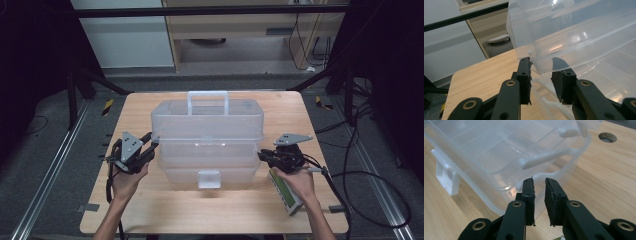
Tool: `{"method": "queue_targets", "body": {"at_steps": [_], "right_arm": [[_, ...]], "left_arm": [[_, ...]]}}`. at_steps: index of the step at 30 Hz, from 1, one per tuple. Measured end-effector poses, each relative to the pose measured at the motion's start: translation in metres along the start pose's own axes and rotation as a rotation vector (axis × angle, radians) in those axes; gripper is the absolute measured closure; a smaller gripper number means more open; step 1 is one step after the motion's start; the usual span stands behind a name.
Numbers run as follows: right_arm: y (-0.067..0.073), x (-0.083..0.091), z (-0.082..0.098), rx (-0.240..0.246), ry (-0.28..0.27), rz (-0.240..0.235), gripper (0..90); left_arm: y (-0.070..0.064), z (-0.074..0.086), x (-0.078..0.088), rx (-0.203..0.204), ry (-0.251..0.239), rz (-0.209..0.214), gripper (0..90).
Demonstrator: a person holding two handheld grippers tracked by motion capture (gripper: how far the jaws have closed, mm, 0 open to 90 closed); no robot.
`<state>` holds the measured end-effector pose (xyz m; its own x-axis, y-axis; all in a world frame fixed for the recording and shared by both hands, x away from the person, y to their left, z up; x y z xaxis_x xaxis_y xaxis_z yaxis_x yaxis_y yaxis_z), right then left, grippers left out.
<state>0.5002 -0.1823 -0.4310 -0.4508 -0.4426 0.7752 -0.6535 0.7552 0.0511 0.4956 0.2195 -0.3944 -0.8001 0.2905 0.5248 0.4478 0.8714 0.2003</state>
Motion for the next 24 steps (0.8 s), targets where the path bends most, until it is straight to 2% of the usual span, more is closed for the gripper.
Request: {"method": "queue_targets", "body": {"at_steps": [14,24], "right_arm": [[0.0008,-0.0056,0.0002,0.002,0.015,-0.001,77.4],[0.0013,-0.0067,0.0,-0.02,0.019,0.002,77.0]], "left_arm": [[0.0023,-0.0045,-0.0007,0.012,-0.013,-0.008,68.9],[0.0044,-0.0095,-0.0011,0.011,-0.02,-0.018,69.6]]}}
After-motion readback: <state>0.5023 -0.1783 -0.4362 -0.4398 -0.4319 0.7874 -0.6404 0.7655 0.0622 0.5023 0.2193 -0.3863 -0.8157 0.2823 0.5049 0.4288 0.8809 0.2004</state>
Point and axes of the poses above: each handheld gripper's, and its own axes: x roughly backward along the jaws, z roughly out of its underside, y roughly to its left, the point moved 4 cm from there along -x, roughly forward along the jaws, and after that the axes turned 14 degrees about y, right-handed, at the moved point
